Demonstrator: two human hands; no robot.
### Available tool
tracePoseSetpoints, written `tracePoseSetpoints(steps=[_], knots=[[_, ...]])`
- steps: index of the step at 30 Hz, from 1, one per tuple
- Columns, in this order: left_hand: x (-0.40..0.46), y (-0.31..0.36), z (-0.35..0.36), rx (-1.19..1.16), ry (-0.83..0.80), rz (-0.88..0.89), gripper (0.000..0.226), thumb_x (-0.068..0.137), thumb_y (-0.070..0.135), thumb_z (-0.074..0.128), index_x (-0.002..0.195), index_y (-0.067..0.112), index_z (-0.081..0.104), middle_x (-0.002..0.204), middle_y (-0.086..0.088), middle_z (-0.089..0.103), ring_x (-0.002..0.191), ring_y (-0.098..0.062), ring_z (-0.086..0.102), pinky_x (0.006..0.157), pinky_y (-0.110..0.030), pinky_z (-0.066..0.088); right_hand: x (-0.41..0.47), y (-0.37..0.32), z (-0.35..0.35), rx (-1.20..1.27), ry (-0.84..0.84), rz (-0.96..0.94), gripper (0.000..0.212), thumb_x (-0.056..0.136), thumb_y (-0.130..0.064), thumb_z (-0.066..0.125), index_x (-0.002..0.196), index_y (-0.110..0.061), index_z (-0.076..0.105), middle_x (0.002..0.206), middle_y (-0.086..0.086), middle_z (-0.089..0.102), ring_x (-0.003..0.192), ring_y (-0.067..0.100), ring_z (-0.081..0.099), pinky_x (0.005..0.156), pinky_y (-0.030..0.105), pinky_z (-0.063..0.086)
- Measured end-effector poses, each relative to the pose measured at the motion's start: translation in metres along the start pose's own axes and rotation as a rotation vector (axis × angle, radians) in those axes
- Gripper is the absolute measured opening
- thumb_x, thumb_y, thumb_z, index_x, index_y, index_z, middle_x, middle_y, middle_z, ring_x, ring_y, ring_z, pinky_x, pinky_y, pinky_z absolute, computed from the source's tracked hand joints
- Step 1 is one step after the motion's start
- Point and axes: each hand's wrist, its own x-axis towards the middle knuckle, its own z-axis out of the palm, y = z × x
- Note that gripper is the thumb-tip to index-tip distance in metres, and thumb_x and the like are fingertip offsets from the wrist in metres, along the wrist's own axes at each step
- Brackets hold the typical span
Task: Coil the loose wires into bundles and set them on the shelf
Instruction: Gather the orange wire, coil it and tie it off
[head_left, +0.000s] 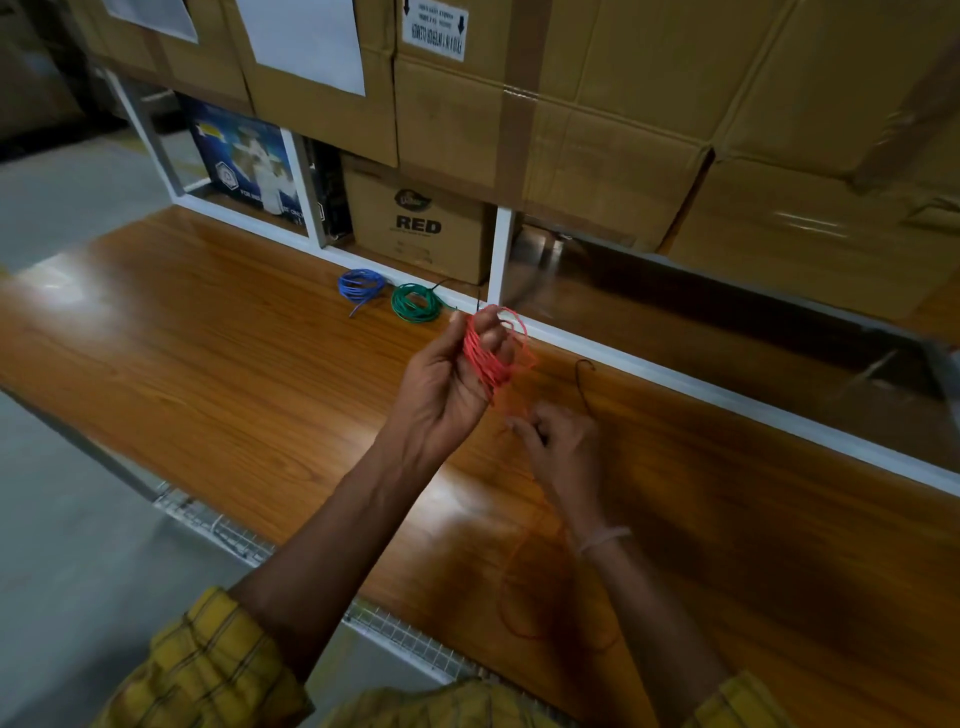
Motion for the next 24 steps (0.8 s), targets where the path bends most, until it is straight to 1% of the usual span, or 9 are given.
tracePoseSetpoints(steps=[3, 5, 9, 12, 14, 16, 18, 21, 24], knots=[[0.009, 0.0, -0.004, 0.081, 0.07, 0.051, 0.039, 0.112, 0.019, 0.039, 0.119, -0.009, 0.065, 0.116, -0.021, 0.075, 0.099, -0.025, 0.079, 0.101, -0.039, 0.058, -0.009, -0.02, -0.001, -0.204, -0.064, -0.033, 0.031, 0.084, -0.031, 0.079, 0.071, -0.023, 0.052, 0.07, -0.003, 0.054, 0.066, 0.022, 0.056, 0.053, 0.035, 0.041], [0.01, -0.004, -0.013, 0.388, 0.096, 0.118, 0.035, 0.115, 0.016, 0.034, 0.124, -0.006, 0.058, 0.128, -0.022, 0.071, 0.11, -0.027, 0.075, 0.109, -0.042, 0.055, -0.009, -0.027, -0.006, -0.246, -0.124, -0.006, 0.021, 0.079, -0.026, 0.081, 0.074, -0.019, 0.062, 0.075, 0.002, 0.063, 0.073, 0.027, 0.063, 0.057, 0.036, 0.048], [0.004, -0.006, -0.035, 1.146, 0.022, 0.363, 0.017, 0.116, 0.017, 0.037, 0.124, 0.019, 0.052, 0.126, -0.015, 0.07, 0.113, -0.024, 0.072, 0.106, -0.04, 0.054, -0.002, -0.035, -0.03, -0.218, -0.286, 0.139, 0.015, 0.078, -0.027, 0.084, 0.079, -0.019, 0.071, 0.073, -0.001, 0.062, 0.075, 0.022, 0.062, 0.063, 0.032, 0.05], [0.004, 0.006, -0.05, 1.756, -0.015, 0.443, 0.01, 0.115, 0.02, 0.039, 0.123, 0.019, 0.045, 0.11, 0.002, 0.065, 0.1, 0.0, 0.067, 0.089, -0.023, 0.053, 0.001, -0.034, -0.044, -0.144, -0.328, 0.162, 0.012, 0.081, -0.026, 0.083, 0.077, -0.024, 0.071, 0.074, -0.011, 0.054, 0.07, 0.01, 0.055, 0.061, 0.025, 0.04], [0.003, 0.013, -0.055, 2.002, -0.061, 0.39, 0.017, 0.115, 0.026, 0.038, 0.128, 0.015, 0.044, 0.098, 0.008, 0.064, 0.086, 0.001, 0.065, 0.077, -0.028, 0.051, 0.007, -0.034, -0.052, 0.032, -0.353, 0.171, 0.009, 0.086, -0.025, 0.079, 0.081, -0.027, 0.072, 0.085, -0.007, 0.06, 0.076, 0.006, 0.058, 0.064, 0.023, 0.041], [0.001, 0.017, -0.058, 2.108, -0.128, 0.308, 0.026, 0.115, 0.029, 0.038, 0.132, 0.01, 0.045, 0.087, 0.012, 0.061, 0.077, 0.004, 0.059, 0.073, -0.029, 0.044, 0.014, -0.036, -0.059, 0.351, -0.397, 0.23, 0.006, 0.092, -0.025, 0.074, 0.088, -0.019, 0.074, 0.092, 0.007, 0.069, 0.083, 0.012, 0.067, 0.073, 0.027, 0.052], [-0.003, 0.019, -0.058, 2.15, -0.195, 0.247, 0.023, 0.115, 0.033, 0.037, 0.125, 0.014, 0.044, 0.087, 0.009, 0.063, 0.076, 0.0, 0.057, 0.071, -0.03, 0.043, 0.017, -0.04, -0.069, 0.68, -0.479, 0.366, 0.015, 0.099, -0.019, 0.067, 0.099, -0.005, 0.072, 0.095, 0.016, 0.072, 0.079, 0.02, 0.072, 0.073, 0.033, 0.061], [-0.007, 0.024, -0.05, 2.096, -0.227, 0.191, 0.03, 0.114, 0.043, 0.033, 0.112, 0.016, 0.047, 0.086, 0.001, 0.064, 0.076, -0.01, 0.061, 0.07, -0.032, 0.047, 0.019, -0.04, -0.08, 1.088, -0.634, 0.494, 0.018, 0.102, -0.014, 0.057, 0.109, 0.002, 0.061, 0.088, 0.01, 0.062, 0.047, 0.007, 0.053, 0.05, 0.025, 0.053], [-0.008, 0.036, -0.048, 2.057, -0.261, 0.065, 0.041, 0.11, 0.052, 0.041, 0.12, 0.013, 0.051, 0.087, -0.005, 0.064, 0.078, -0.018, 0.062, 0.07, -0.033, 0.05, 0.025, -0.022, -0.091, 1.32, -0.779, 0.473, 0.019, 0.099, -0.018, 0.059, 0.106, -0.001, 0.058, 0.076, 0.005, 0.053, 0.037, -0.001, 0.038, 0.038, 0.018, 0.041]])
